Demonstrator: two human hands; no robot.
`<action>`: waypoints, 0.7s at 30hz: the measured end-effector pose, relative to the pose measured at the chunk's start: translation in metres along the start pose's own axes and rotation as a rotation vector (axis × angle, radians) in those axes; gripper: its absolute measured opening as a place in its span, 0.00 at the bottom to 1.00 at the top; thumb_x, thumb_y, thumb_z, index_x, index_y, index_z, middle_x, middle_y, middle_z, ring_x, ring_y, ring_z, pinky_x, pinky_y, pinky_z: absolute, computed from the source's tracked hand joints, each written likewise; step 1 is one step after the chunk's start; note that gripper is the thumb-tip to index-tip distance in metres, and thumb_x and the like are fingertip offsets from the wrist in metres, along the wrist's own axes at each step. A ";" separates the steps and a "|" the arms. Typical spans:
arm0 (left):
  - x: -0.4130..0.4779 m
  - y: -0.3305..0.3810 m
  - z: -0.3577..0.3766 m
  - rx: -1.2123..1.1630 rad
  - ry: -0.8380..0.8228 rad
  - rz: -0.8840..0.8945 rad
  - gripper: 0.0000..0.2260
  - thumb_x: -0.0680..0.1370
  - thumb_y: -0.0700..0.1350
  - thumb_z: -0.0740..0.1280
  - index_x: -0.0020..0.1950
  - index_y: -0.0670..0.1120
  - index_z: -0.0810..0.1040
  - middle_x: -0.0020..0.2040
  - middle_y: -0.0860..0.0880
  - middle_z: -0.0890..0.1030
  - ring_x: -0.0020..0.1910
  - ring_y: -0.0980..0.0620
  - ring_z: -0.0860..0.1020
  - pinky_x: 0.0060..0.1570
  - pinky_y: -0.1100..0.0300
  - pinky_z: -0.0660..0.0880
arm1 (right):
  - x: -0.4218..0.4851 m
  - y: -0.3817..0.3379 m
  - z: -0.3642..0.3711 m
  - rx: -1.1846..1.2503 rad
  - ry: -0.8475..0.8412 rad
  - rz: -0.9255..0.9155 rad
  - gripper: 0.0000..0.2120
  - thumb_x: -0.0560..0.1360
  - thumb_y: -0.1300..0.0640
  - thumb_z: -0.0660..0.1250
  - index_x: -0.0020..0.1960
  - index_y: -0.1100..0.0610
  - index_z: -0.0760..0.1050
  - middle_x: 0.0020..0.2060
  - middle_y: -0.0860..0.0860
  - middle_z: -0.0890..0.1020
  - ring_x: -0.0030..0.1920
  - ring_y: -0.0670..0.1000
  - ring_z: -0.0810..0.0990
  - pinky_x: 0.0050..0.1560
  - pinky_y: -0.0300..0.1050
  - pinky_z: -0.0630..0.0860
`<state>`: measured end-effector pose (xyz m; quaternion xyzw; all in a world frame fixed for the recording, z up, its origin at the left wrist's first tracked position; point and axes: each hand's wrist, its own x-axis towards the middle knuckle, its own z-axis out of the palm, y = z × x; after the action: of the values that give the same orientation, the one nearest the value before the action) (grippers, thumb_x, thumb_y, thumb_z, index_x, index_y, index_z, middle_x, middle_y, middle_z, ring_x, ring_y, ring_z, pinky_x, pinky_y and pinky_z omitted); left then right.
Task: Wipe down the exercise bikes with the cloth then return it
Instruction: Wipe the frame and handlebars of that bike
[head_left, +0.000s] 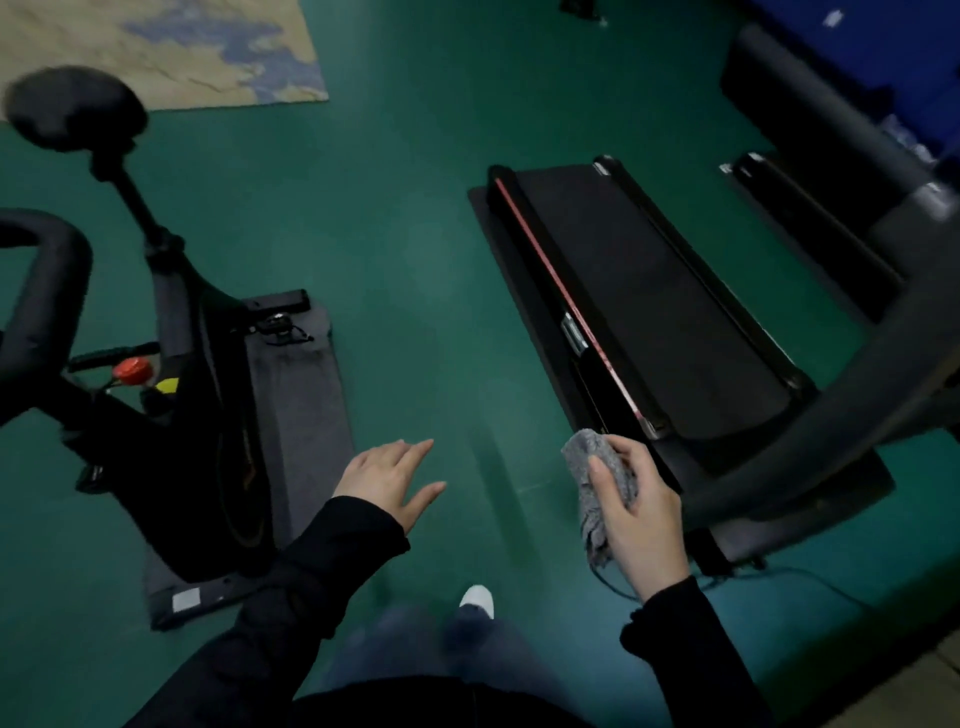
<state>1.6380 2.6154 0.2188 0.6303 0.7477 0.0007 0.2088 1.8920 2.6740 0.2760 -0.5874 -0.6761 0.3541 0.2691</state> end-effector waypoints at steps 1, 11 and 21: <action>0.005 0.004 -0.001 -0.014 0.015 -0.026 0.28 0.79 0.61 0.54 0.76 0.51 0.55 0.73 0.49 0.65 0.73 0.52 0.61 0.70 0.57 0.55 | 0.012 0.002 -0.001 -0.002 -0.035 -0.012 0.06 0.78 0.54 0.65 0.55 0.48 0.73 0.46 0.46 0.80 0.46 0.40 0.79 0.40 0.24 0.69; 0.040 -0.022 -0.023 -0.157 0.109 -0.284 0.27 0.79 0.60 0.56 0.75 0.50 0.58 0.74 0.50 0.64 0.73 0.52 0.61 0.71 0.55 0.57 | 0.130 -0.037 0.050 -0.011 -0.326 -0.223 0.08 0.78 0.54 0.66 0.56 0.52 0.75 0.46 0.46 0.80 0.46 0.39 0.78 0.41 0.21 0.67; 0.128 -0.104 -0.072 -0.219 0.193 -0.443 0.27 0.79 0.59 0.56 0.75 0.49 0.58 0.76 0.51 0.60 0.75 0.53 0.55 0.72 0.56 0.54 | 0.243 -0.103 0.130 0.025 -0.385 -0.302 0.07 0.77 0.54 0.66 0.55 0.50 0.75 0.44 0.39 0.79 0.45 0.32 0.77 0.42 0.21 0.68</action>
<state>1.5028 2.7336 0.2169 0.4220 0.8793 0.0960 0.1987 1.6885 2.8861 0.2664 -0.3980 -0.7905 0.4237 0.1926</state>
